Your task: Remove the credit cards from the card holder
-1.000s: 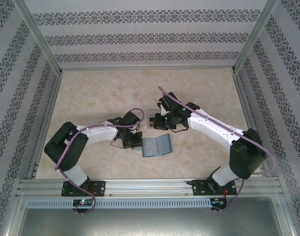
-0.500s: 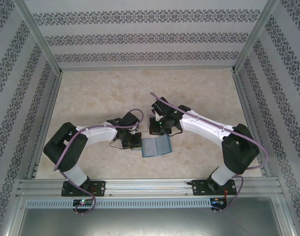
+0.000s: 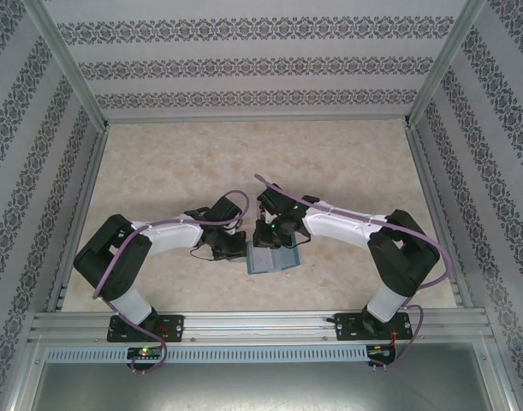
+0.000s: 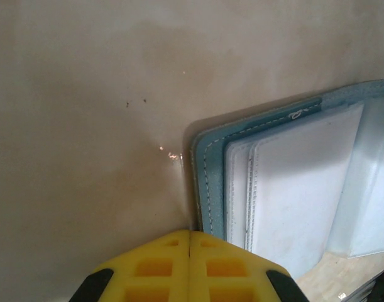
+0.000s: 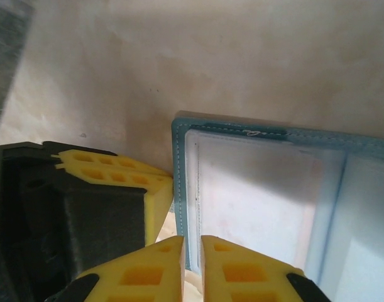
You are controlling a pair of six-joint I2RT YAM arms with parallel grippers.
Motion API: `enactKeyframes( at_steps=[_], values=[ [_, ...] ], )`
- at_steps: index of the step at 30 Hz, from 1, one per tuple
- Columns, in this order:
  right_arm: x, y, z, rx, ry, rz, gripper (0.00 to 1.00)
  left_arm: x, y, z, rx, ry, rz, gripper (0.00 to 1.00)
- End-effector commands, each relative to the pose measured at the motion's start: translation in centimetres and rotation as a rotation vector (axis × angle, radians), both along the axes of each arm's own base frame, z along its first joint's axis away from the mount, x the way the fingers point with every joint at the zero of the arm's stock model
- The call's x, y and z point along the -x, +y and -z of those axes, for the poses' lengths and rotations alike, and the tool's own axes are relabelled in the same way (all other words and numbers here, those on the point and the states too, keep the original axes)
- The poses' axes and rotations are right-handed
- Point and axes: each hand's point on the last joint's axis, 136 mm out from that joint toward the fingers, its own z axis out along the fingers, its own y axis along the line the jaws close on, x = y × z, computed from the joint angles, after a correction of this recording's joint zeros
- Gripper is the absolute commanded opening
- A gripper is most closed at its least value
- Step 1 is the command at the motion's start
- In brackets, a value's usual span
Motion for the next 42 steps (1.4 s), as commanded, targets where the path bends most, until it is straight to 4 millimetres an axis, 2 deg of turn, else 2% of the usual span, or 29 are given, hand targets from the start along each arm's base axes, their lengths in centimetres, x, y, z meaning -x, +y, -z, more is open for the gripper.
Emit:
enactKeyframes(
  at_steps=[1, 10, 17, 27, 37, 42],
  values=[
    [0.8, 0.9, 1.0, -0.018, 0.033, -0.002, 0.17, 1.4, 0.3, 0.7, -0.015, 0.031, 0.007, 0.00],
    [1.6, 1.1, 2.9, 0.012, 0.065, -0.006, 0.21, 1.4, 0.3, 0.8, -0.014, 0.030, 0.012, 0.00],
    [2.1, 0.3, 3.8, 0.054, 0.080, -0.007, 0.25, 1.5, 0.4, 0.7, -0.017, 0.027, 0.011, 0.00],
    [2.6, -1.3, 4.4, 0.142, 0.082, -0.011, 0.31, 1.5, 0.3, 0.8, -0.011, 0.028, 0.015, 0.00],
    [2.4, -3.1, 4.0, 0.292, 0.040, -0.041, 0.37, 1.5, 0.3, 0.8, -0.013, 0.028, 0.015, 0.00],
    [2.3, -4.0, 3.8, 0.382, 0.019, -0.070, 0.44, 1.5, 0.3, 0.8, -0.011, 0.028, 0.019, 0.00]
  ],
)
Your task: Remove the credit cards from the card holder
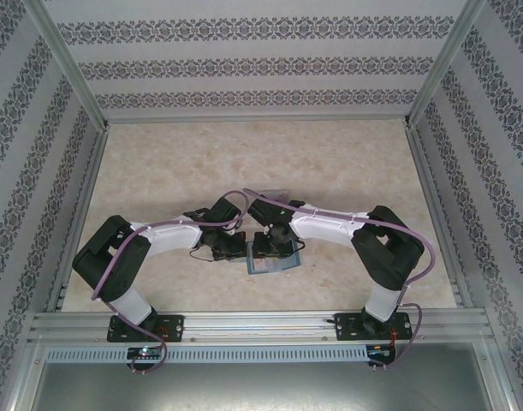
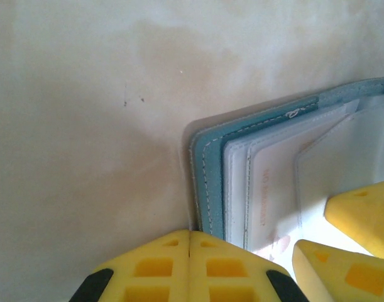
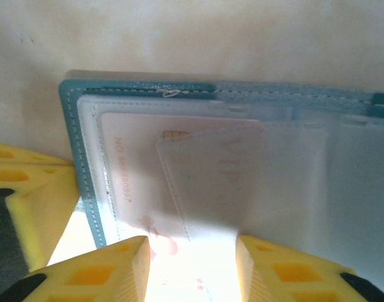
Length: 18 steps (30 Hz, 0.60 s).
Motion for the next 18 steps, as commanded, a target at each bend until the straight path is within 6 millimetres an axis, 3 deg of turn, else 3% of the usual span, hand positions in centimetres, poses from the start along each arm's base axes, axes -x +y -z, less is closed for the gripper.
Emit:
enactKeyframes(
  at_steps=[1, 18],
  values=[
    [0.4, -1.9, 0.4, 0.140, -0.007, -0.037, 0.45, 1.5, 0.3, 0.8, -0.023, 0.037, 0.017, 0.00],
    [-0.4, -4.3, -1.7, 0.388, -0.095, -0.113, 0.50, 1.5, 0.3, 0.6, -0.018, 0.030, 0.020, 0.00]
  ],
)
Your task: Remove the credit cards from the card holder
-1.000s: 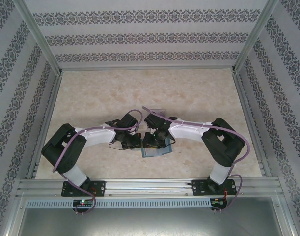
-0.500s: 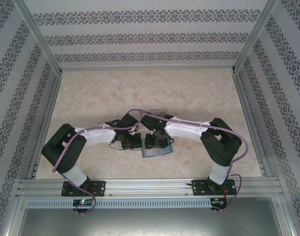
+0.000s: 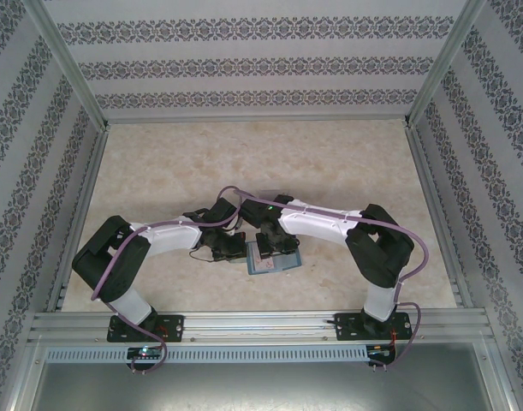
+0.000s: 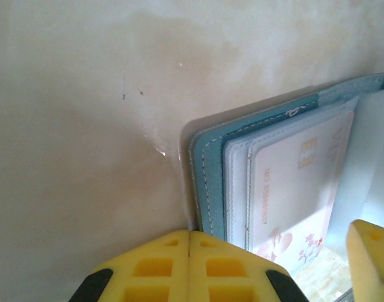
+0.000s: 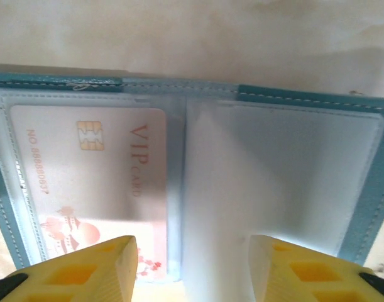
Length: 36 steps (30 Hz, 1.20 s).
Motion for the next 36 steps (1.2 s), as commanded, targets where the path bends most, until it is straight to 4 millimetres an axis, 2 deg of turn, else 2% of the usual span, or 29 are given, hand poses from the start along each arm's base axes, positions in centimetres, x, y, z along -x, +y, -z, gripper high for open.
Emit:
enactKeyframes(
  at_steps=[1, 5, 13, 20, 27, 36],
  values=[
    [-0.1, -1.4, -0.5, 0.110, -0.033, -0.043, 0.50, 1.3, 0.3, 0.6, -0.022, 0.025, 0.021, 0.00],
    [-0.3, -1.8, -1.2, 0.119, -0.057, -0.044, 0.48, 1.3, 0.3, 0.6, -0.022, 0.025, 0.024, 0.00],
    [-0.2, -1.8, -1.3, 0.107, -0.054, -0.048, 0.36, 1.2, 0.3, 0.5, -0.032, 0.022, 0.028, 0.00],
    [-0.1, -1.9, -1.5, 0.095, -0.055, -0.052, 0.16, 1.3, 0.4, 0.6, -0.037, 0.027, 0.032, 0.00],
    [-0.1, -2.5, -1.6, 0.109, -0.059, -0.056, 0.08, 1.4, 0.6, 0.8, -0.052, 0.031, 0.036, 0.00],
    [-0.2, -3.8, -0.8, 0.156, -0.049, -0.059, 0.06, 1.8, 1.2, 1.4, -0.076, 0.045, 0.043, 0.00]
  ],
)
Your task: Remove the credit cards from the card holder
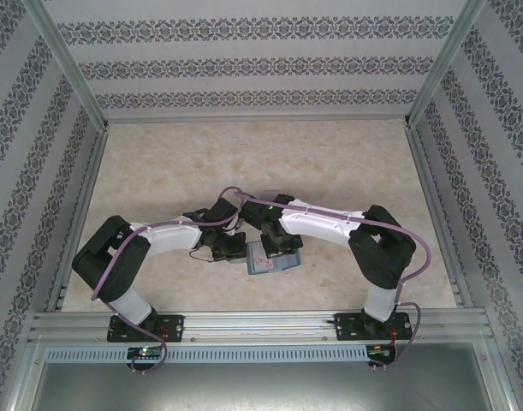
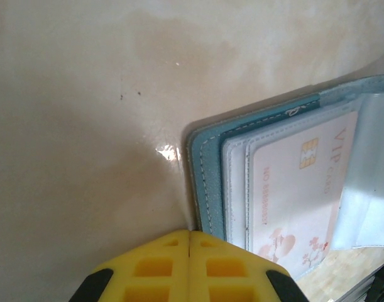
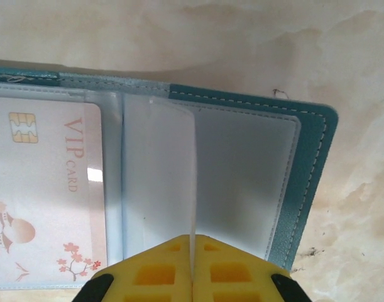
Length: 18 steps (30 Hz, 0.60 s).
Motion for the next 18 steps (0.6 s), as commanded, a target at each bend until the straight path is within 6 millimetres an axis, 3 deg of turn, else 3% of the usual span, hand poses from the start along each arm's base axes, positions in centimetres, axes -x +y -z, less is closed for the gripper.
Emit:
enactKeyframes(
  at_steps=[1, 8, 12, 18],
  values=[
    [0.1, -1.7, -0.1, 0.058, -0.011, -0.016, 0.06, 1.9, 1.2, 1.5, -0.076, 0.053, 0.033, 0.00],
    [0.2, -2.7, 0.7, 0.116, 0.005, -0.021, 0.12, 2.1, 1.2, 2.2, -0.077, 0.067, 0.030, 0.00],
    [0.1, -3.3, 0.3, 0.140, -0.001, -0.021, 0.19, 2.0, 1.2, 1.9, -0.075, 0.063, 0.030, 0.00],
    [-0.1, -4.3, -0.5, 0.152, -0.014, -0.010, 0.21, 1.7, 0.9, 1.3, -0.063, 0.053, 0.025, 0.00]
  ],
)
